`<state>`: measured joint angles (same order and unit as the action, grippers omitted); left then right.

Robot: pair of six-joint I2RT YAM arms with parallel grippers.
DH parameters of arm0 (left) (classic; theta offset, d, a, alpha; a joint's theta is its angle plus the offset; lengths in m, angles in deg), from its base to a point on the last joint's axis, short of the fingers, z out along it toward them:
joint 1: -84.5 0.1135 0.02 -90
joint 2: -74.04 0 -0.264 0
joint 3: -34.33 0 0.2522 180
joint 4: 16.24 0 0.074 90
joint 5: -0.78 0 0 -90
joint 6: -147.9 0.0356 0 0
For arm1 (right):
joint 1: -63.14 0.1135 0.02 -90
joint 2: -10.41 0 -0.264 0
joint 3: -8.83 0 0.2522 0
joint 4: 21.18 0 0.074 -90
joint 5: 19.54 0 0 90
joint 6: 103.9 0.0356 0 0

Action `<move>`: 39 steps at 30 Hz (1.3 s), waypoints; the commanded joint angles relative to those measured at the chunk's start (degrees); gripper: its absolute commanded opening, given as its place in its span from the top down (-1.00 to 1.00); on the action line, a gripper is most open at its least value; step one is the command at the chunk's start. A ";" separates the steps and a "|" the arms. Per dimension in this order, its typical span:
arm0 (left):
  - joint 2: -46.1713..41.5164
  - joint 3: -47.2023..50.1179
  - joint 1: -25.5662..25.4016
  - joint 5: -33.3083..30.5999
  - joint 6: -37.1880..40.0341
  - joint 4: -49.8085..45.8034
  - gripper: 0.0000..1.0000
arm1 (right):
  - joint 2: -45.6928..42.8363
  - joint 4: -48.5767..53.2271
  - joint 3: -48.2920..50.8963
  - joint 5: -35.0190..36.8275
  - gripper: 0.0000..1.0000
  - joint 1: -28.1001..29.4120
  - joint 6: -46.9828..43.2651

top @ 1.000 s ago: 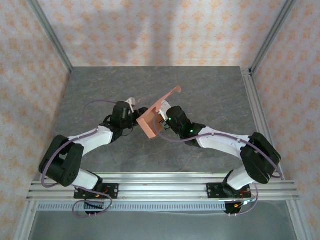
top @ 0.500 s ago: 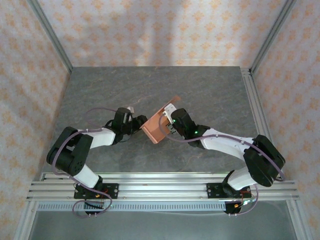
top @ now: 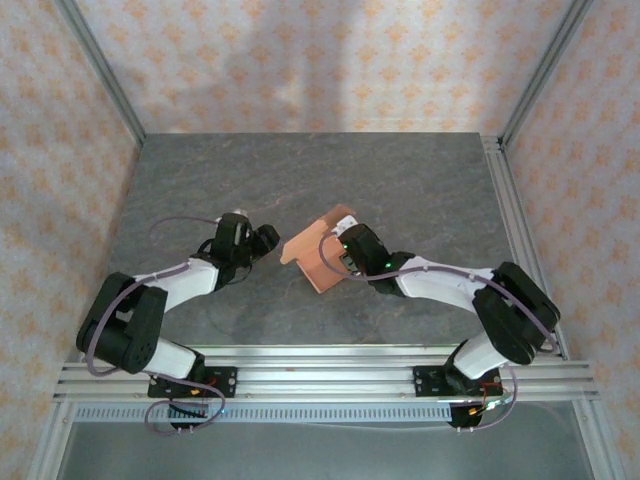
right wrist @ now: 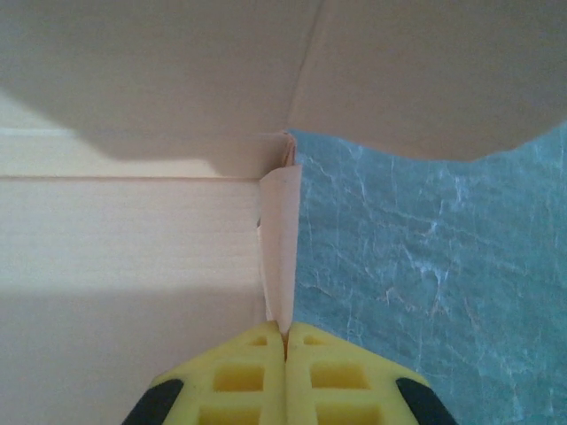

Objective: Fold the paper box

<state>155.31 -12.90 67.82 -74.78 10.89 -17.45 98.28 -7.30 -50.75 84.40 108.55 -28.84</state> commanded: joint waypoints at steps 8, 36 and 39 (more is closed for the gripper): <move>-9.42 1.59 1.87 -5.90 4.41 -9.25 -0.21 | 11.77 19.21 -12.56 1.44 1.00 -0.93 11.42; -18.09 2.06 9.44 -5.37 7.41 -18.01 -0.26 | 23.46 32.13 -25.51 4.43 0.92 3.61 19.34; -18.30 1.41 9.44 -5.10 8.87 -19.07 -0.27 | 19.74 29.31 -24.90 0.69 0.74 2.38 20.42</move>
<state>137.81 -10.78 76.78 -80.53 17.01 -34.32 120.66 22.62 -77.50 93.36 111.63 -10.04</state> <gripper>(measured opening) 0.634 0.112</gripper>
